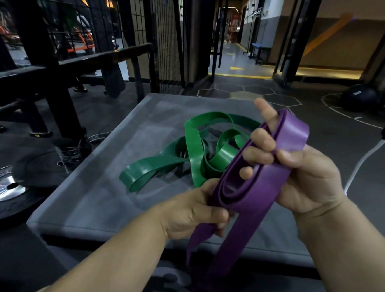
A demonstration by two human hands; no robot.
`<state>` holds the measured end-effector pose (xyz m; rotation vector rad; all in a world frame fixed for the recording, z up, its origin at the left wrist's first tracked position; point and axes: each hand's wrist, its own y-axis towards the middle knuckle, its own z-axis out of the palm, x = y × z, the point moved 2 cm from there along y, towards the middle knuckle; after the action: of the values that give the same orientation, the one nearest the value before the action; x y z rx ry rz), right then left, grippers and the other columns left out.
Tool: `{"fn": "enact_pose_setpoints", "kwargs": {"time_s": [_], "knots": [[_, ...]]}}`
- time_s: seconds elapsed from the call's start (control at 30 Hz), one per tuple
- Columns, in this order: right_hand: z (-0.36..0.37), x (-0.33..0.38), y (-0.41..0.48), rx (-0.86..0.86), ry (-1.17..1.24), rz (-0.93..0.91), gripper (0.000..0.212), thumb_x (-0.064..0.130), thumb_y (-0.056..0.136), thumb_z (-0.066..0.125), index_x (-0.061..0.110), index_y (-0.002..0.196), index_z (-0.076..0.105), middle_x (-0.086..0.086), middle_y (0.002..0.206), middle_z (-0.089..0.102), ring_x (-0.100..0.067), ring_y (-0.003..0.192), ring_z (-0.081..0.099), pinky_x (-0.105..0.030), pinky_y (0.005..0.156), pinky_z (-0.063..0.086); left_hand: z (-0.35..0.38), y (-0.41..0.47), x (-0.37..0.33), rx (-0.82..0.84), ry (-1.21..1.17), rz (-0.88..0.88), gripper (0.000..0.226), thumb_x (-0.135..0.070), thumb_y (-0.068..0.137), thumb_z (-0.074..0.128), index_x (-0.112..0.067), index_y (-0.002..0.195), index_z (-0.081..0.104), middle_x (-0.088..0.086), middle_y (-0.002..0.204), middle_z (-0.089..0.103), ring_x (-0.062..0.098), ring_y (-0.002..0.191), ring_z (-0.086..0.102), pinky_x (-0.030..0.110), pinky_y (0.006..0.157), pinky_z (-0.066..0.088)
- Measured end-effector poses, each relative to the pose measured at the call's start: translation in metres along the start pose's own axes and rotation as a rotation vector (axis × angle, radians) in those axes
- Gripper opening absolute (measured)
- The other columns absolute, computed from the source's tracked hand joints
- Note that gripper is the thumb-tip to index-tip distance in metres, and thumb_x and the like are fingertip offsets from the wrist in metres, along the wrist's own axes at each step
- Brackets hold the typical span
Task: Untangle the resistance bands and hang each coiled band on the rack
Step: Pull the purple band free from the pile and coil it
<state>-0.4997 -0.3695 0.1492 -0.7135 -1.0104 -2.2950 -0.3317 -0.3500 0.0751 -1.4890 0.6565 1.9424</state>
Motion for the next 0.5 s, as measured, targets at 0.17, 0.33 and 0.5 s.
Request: {"fn": "enact_pose_setpoints", "kwargs": {"time_s": [0.17, 0.33, 0.5], "knots": [[-0.004, 0.012, 0.001, -0.119, -0.089, -0.11, 0.09, -0.009, 0.09, 0.045, 0.03, 0.156, -0.002, -0.013, 0.096, 0.056, -0.025, 0.086, 0.055, -0.045, 0.089, 0.046, -0.006, 0.001, 0.0, -0.167, 0.117, -0.077, 0.046, -0.003, 0.079, 0.074, -0.003, 0.119, 0.052, 0.009, 0.086, 0.07, 0.02, 0.08, 0.068, 0.037, 0.084, 0.053], [-0.003, 0.022, 0.001, -0.253, -0.291, -0.262, 0.098, 0.004, 0.078, 0.066, 0.024, 0.156, 0.011, -0.001, 0.084, 0.059, -0.014, 0.075, 0.056, -0.035, 0.079, 0.052, -0.013, -0.004, 0.005, -0.215, 0.391, -0.298, 0.019, -0.005, 0.093, 0.06, -0.012, 0.111, 0.058, -0.003, 0.093, 0.071, 0.014, 0.089, 0.066, 0.037, 0.092, 0.049], [-0.003, 0.031, 0.002, -0.34, -0.279, -0.328, 0.099, 0.013, 0.07, 0.073, 0.021, 0.153, 0.02, 0.003, 0.08, 0.055, -0.011, 0.069, 0.053, -0.03, 0.071, 0.051, -0.009, -0.011, 0.013, -0.231, 0.436, -0.442, 0.022, -0.008, 0.09, 0.063, -0.027, 0.102, 0.065, -0.013, 0.093, 0.071, 0.006, 0.09, 0.066, 0.026, 0.087, 0.05]]}}
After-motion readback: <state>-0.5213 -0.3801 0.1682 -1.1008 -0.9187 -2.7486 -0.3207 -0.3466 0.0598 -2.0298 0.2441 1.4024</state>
